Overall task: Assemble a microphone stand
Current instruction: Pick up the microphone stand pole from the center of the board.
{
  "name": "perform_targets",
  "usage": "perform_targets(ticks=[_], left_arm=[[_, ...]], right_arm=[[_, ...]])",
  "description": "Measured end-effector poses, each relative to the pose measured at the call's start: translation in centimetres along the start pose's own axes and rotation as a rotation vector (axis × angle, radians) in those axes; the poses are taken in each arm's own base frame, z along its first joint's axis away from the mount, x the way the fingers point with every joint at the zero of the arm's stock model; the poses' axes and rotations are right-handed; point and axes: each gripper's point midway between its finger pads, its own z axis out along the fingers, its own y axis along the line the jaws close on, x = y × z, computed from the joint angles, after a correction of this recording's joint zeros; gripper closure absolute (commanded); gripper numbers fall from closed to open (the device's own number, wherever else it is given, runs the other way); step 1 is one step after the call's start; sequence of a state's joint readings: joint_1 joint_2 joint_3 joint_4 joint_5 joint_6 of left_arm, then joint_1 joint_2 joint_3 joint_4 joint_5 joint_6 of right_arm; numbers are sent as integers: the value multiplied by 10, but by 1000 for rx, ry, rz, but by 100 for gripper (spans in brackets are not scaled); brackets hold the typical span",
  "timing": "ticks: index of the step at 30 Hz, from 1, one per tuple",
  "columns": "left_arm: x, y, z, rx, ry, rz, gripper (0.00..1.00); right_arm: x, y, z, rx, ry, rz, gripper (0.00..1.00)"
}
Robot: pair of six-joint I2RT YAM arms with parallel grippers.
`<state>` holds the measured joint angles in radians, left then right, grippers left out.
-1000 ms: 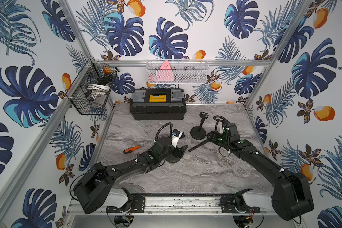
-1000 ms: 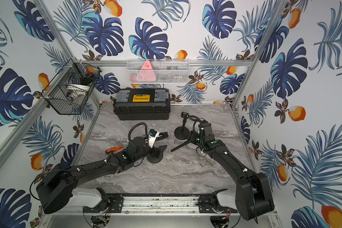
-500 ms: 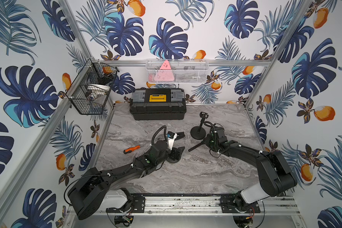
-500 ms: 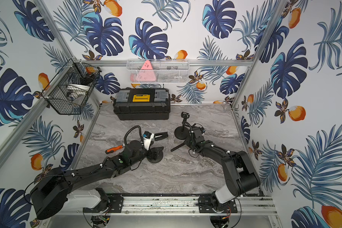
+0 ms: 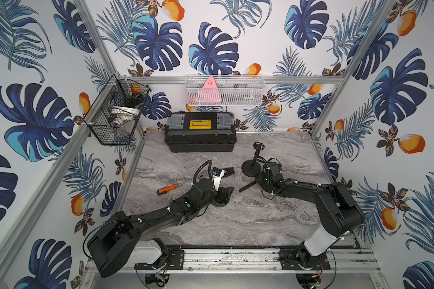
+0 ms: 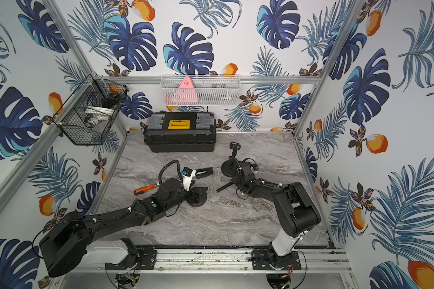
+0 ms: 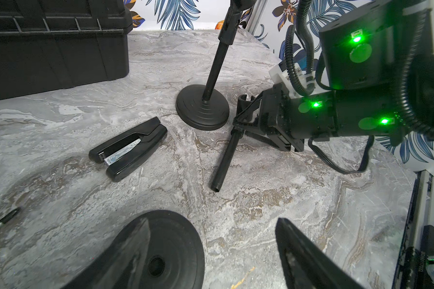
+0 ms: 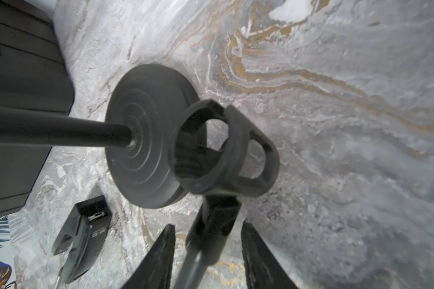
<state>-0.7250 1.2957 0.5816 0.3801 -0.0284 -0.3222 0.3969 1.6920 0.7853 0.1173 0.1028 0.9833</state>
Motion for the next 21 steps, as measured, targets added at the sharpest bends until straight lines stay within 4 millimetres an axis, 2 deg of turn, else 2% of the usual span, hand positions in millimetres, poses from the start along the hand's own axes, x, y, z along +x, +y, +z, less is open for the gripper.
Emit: perform_targets(ticks=[3,9,13,17,21], left_arm=[[0,0,0,0,0,0,17],[1,1,1,-4,1,1,17],[6,3,4,-11,16,1,17],[8,7,5,-33,21,2,15],[12,13,3,-67,36,-18,14]], right_arm=[[1,-1,3,5,1,1,62],[-1,-2,4,12,-10,0,71],[-2,-4,0,14,-18,-15,78],[-10,3,-21,-15,-51,-72,78],[-13,35,-54,-123,-103,-216,81]])
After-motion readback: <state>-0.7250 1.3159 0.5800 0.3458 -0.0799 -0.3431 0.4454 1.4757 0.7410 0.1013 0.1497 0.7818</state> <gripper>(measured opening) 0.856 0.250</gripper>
